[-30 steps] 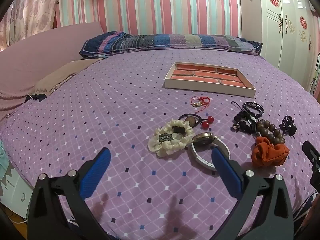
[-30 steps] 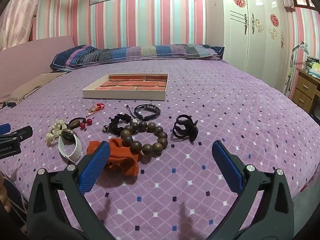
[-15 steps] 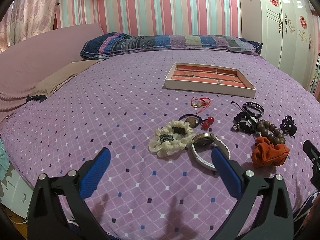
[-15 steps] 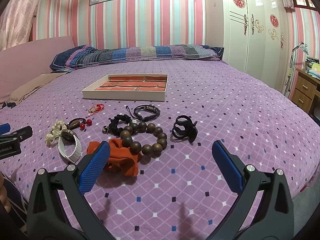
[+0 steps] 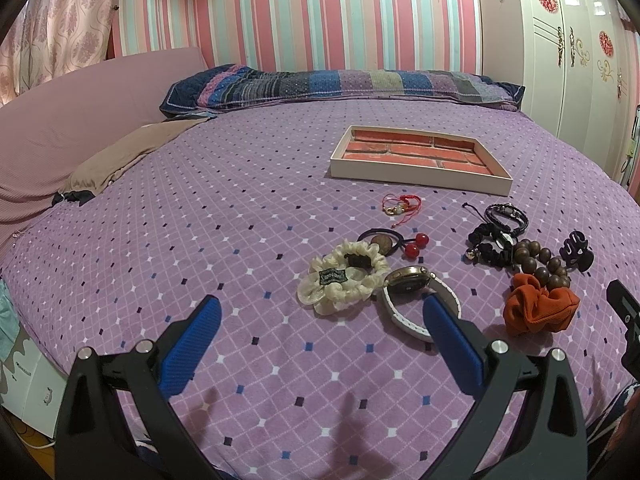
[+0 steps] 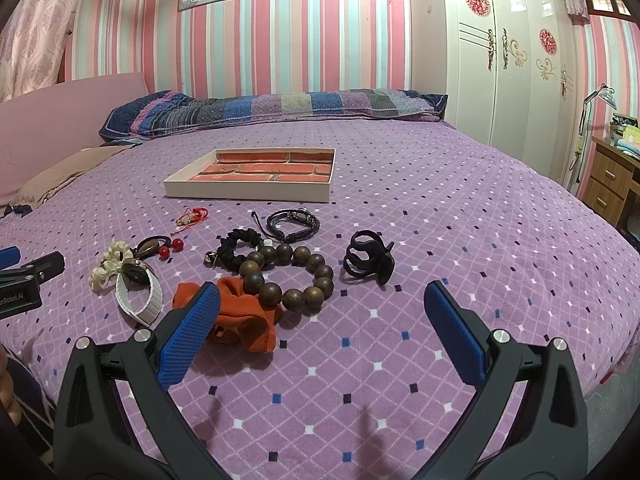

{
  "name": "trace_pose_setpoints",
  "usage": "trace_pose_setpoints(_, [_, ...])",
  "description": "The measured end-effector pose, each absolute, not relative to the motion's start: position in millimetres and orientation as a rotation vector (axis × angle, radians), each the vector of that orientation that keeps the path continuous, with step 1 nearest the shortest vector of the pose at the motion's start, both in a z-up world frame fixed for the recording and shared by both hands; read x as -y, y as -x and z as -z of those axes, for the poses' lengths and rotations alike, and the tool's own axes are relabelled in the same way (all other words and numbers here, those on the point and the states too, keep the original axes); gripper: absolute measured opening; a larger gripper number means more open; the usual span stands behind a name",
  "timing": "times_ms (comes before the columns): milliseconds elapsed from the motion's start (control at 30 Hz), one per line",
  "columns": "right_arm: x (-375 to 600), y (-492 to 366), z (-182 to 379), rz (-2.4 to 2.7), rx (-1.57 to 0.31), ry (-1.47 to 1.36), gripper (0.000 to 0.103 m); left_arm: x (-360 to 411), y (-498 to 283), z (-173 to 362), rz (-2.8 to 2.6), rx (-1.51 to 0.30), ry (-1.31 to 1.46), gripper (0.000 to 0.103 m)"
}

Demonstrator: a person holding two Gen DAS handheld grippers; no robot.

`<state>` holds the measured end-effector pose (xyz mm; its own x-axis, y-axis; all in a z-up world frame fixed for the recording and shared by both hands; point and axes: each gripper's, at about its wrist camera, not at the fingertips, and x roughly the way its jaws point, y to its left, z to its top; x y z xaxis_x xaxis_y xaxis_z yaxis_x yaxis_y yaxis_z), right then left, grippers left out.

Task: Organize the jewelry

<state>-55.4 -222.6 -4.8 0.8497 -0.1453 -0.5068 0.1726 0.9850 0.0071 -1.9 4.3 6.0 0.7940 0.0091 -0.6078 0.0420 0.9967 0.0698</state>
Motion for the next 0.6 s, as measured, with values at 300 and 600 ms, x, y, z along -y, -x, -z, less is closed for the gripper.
trace_pose_setpoints(300, [222.7,55.6,4.5,0.168,-0.528,-0.052,0.099,-5.5,1.9,-6.4,0.017,-0.653,-0.081,0.099])
trace_pose_setpoints(600, [224.2,56.3,2.5,0.171,-0.524,-0.05,0.099,-4.8,1.9,-6.0,0.017,-0.652,-0.083,0.099])
